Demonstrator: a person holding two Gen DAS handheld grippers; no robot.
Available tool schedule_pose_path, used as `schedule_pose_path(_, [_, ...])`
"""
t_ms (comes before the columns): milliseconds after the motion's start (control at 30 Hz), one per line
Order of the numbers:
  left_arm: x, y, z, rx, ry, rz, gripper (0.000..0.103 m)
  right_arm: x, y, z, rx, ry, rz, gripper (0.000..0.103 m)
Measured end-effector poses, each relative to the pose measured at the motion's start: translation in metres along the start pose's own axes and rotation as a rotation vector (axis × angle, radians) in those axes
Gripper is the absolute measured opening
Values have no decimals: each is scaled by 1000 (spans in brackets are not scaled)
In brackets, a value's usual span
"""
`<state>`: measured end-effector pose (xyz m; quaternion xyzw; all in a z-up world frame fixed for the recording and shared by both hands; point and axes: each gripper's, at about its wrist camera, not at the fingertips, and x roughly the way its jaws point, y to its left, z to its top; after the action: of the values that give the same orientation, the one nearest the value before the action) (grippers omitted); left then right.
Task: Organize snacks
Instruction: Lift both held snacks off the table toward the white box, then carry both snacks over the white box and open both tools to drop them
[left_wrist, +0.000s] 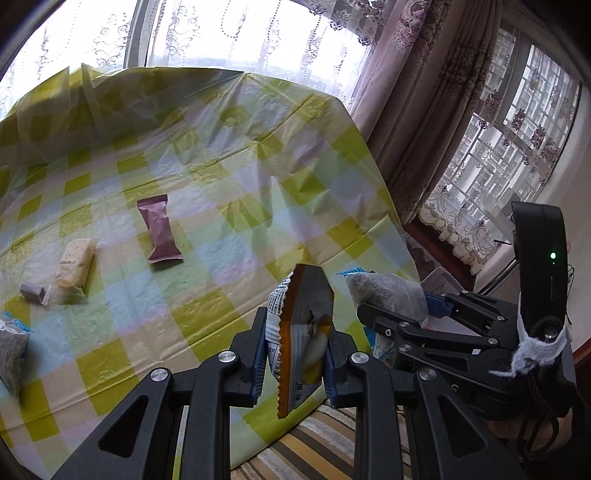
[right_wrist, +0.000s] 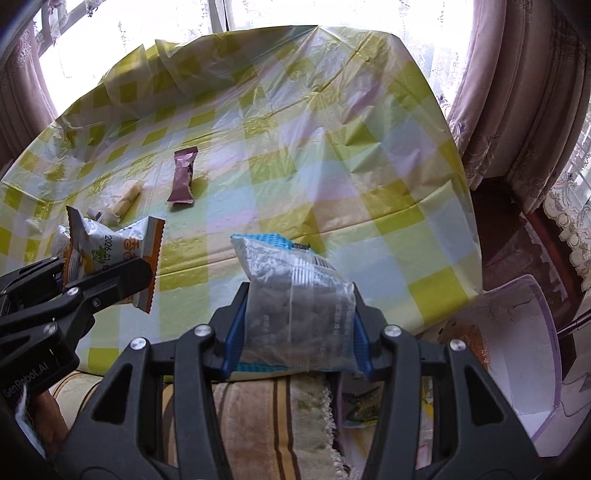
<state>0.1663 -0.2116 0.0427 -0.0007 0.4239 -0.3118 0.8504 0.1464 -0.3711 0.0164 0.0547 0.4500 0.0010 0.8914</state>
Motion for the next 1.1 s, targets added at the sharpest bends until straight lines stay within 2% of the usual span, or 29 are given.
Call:
schedule_pose_path(200, [24, -50, 3, 96, 61, -76, 26, -5, -56, -14, 58, 19, -68, 52])
schedule_pose_path(467, [65, -117, 12, 210, 139, -178, 26, -15, -146, -35, 175, 29, -203, 52])
schedule_pose_path(667, [95, -160, 24, 280, 170, -221, 26, -24, -203, -45, 267, 28, -284, 52])
schedule_pose_path(933, [137, -215, 40, 330, 206, -279, 26, -24, -247, -57, 347, 51, -339, 52])
schedule_pose_path(1100, [156, -242, 50, 328, 214, -331, 28, -27, -259, -66, 387, 61, -350, 52])
